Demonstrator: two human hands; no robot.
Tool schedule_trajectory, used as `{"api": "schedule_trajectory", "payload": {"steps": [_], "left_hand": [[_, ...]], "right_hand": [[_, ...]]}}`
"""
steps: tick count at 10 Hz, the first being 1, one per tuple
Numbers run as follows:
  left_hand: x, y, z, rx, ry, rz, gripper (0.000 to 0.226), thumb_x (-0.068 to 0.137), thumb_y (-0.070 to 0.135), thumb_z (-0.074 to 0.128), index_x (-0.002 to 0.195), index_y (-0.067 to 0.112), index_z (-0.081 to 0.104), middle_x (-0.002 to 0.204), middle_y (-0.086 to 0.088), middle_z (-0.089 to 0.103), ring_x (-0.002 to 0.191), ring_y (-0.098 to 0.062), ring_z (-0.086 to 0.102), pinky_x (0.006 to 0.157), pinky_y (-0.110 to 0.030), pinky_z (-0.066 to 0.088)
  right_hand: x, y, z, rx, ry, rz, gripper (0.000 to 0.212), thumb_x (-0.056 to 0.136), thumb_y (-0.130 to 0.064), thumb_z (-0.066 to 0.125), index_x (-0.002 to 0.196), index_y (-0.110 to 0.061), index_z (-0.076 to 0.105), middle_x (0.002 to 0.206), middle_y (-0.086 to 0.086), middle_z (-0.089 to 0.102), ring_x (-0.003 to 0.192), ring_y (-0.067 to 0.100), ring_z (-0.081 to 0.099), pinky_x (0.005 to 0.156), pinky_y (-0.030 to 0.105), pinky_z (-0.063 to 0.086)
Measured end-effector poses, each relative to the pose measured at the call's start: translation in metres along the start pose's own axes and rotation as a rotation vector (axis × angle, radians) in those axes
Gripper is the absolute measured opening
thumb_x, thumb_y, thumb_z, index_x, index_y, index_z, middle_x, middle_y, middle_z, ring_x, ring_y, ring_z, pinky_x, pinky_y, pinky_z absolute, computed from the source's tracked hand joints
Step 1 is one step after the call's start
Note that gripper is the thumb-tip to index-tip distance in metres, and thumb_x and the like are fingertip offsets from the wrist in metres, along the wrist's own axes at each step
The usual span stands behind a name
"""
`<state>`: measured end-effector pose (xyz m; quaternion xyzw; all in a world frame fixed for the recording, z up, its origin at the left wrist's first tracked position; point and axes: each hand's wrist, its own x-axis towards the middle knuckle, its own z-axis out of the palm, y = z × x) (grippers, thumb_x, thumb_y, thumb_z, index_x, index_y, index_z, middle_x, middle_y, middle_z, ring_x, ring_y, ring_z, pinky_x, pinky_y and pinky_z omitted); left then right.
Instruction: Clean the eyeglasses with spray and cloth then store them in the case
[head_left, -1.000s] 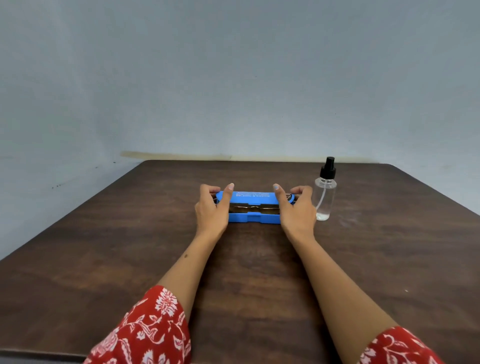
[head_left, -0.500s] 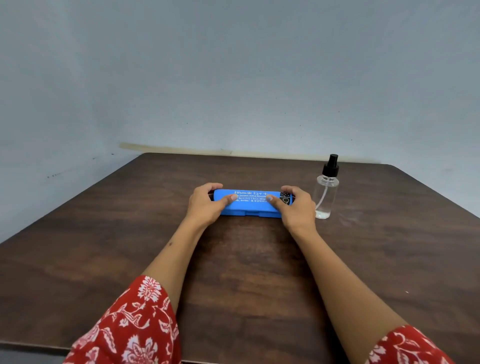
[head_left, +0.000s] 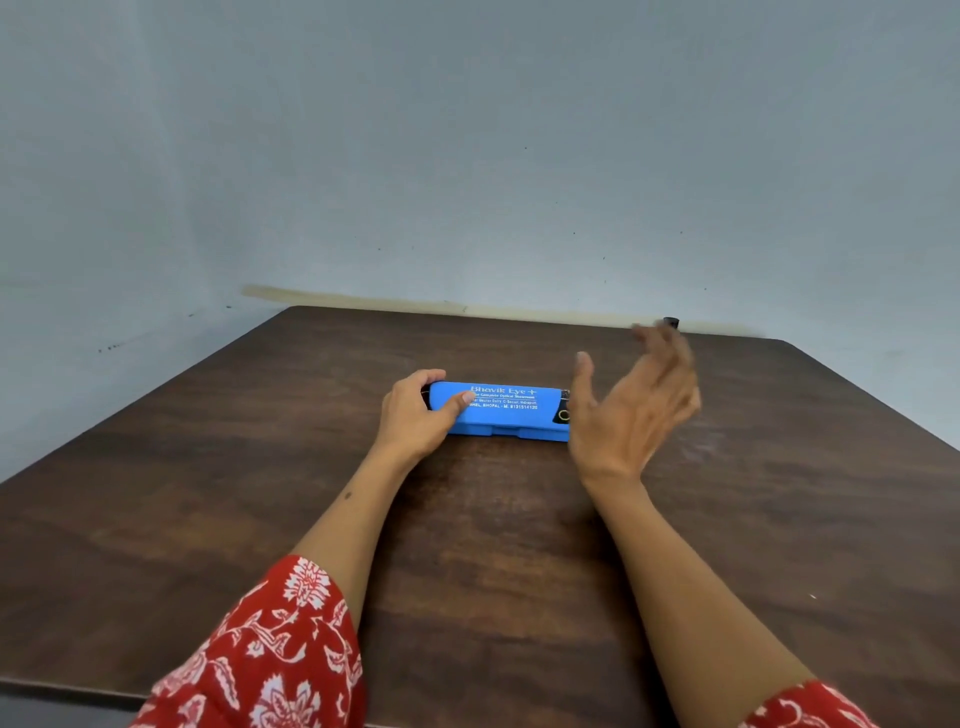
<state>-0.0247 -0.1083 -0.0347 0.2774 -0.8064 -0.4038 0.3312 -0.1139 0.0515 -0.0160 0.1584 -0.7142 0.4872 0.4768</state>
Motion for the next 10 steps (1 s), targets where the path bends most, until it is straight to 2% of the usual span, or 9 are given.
{"api": "schedule_trajectory", "payload": {"steps": [1, 2, 3, 4, 6, 7, 8, 9, 10], "left_hand": [[-0.002, 0.001, 0.0, -0.008, 0.009, 0.001, 0.053, 0.083, 0.035, 0.067, 0.13, 0.014, 0.052, 0.132, -0.005, 0.054, 0.121, -0.02, 0.05, 0.1, -0.033, 0.043], [-0.005, 0.003, 0.0, -0.022, 0.018, -0.006, 0.057, 0.086, 0.037, 0.063, 0.134, 0.013, 0.046, 0.135, -0.006, 0.051, 0.123, -0.02, 0.048, 0.101, -0.033, 0.041], [-0.007, 0.007, 0.001, -0.048, 0.027, -0.027, 0.059, 0.089, 0.044, 0.057, 0.136, 0.012, 0.042, 0.137, -0.006, 0.049, 0.125, -0.02, 0.046, 0.097, -0.029, 0.039], [-0.01, 0.007, 0.002, -0.052, 0.061, -0.025, 0.06, 0.091, 0.047, 0.051, 0.137, 0.01, 0.04, 0.137, -0.008, 0.049, 0.125, -0.02, 0.047, 0.1, -0.031, 0.039], [-0.013, 0.004, 0.001, 0.027, 0.101, 0.031, 0.062, 0.093, 0.05, 0.041, 0.138, 0.007, 0.037, 0.141, -0.012, 0.044, 0.13, -0.024, 0.042, 0.108, -0.042, 0.037], [-0.019, 0.009, 0.0, 0.139, 0.142, 0.127, 0.055, 0.097, 0.042, 0.038, 0.136, 0.004, 0.039, 0.139, -0.013, 0.045, 0.129, -0.026, 0.042, 0.105, -0.036, 0.035], [-0.023, 0.013, 0.002, 0.235, 0.191, 0.244, 0.048, 0.098, 0.035, 0.037, 0.133, 0.002, 0.043, 0.141, -0.014, 0.044, 0.132, -0.026, 0.04, 0.106, -0.034, 0.034], [-0.027, 0.016, 0.002, 0.309, 0.212, 0.332, 0.046, 0.098, 0.034, 0.036, 0.133, 0.004, 0.045, 0.147, -0.013, 0.039, 0.137, -0.025, 0.034, 0.109, -0.035, 0.032], [-0.025, 0.014, 0.007, 0.349, 0.217, 0.395, 0.055, 0.097, 0.042, 0.028, 0.131, 0.004, 0.048, 0.148, -0.013, 0.038, 0.138, -0.026, 0.034, 0.111, -0.038, 0.033]], "right_hand": [[0.009, 0.016, -0.003, -0.034, -0.046, 0.276, 0.076, 0.077, -0.037, 0.065, 0.141, -0.01, 0.033, 0.151, 0.011, 0.026, 0.135, 0.027, 0.031, 0.106, 0.044, 0.021], [0.01, 0.03, -0.002, -0.003, -0.246, 0.574, 0.089, 0.08, -0.038, 0.067, 0.148, -0.009, 0.017, 0.154, 0.013, 0.02, 0.14, 0.029, 0.024, 0.11, 0.046, 0.022], [0.009, 0.036, 0.002, -0.013, -0.373, 0.686, 0.071, 0.085, -0.038, 0.061, 0.142, -0.01, 0.029, 0.141, 0.011, 0.044, 0.126, 0.032, 0.044, 0.101, 0.045, 0.037], [0.008, 0.035, 0.001, -0.033, -0.382, 0.654, 0.053, 0.088, -0.037, 0.057, 0.13, -0.01, 0.039, 0.124, 0.011, 0.056, 0.114, 0.034, 0.053, 0.091, 0.043, 0.042], [0.004, 0.032, -0.004, -0.029, -0.441, 0.632, 0.045, 0.087, -0.035, 0.055, 0.121, -0.009, 0.042, 0.113, 0.01, 0.061, 0.104, 0.032, 0.056, 0.078, 0.035, 0.039], [0.003, 0.028, -0.006, -0.004, -0.49, 0.62, 0.05, 0.086, -0.036, 0.058, 0.126, -0.011, 0.04, 0.116, 0.01, 0.061, 0.105, 0.032, 0.056, 0.078, 0.035, 0.039], [0.002, 0.024, -0.007, 0.03, -0.403, 0.576, 0.074, 0.075, -0.037, 0.065, 0.138, -0.014, 0.033, 0.134, 0.011, 0.05, 0.122, 0.03, 0.046, 0.099, 0.041, 0.036], [0.001, 0.013, -0.013, -0.011, -0.218, 0.372, 0.08, 0.073, -0.033, 0.064, 0.142, -0.01, 0.029, 0.147, 0.012, 0.035, 0.135, 0.028, 0.032, 0.11, 0.044, 0.022], [-0.002, 0.003, -0.012, -0.021, -0.1, 0.05, 0.073, 0.079, -0.033, 0.056, 0.142, -0.006, 0.031, 0.151, 0.015, 0.029, 0.138, 0.026, 0.028, 0.114, 0.039, 0.012]]}}
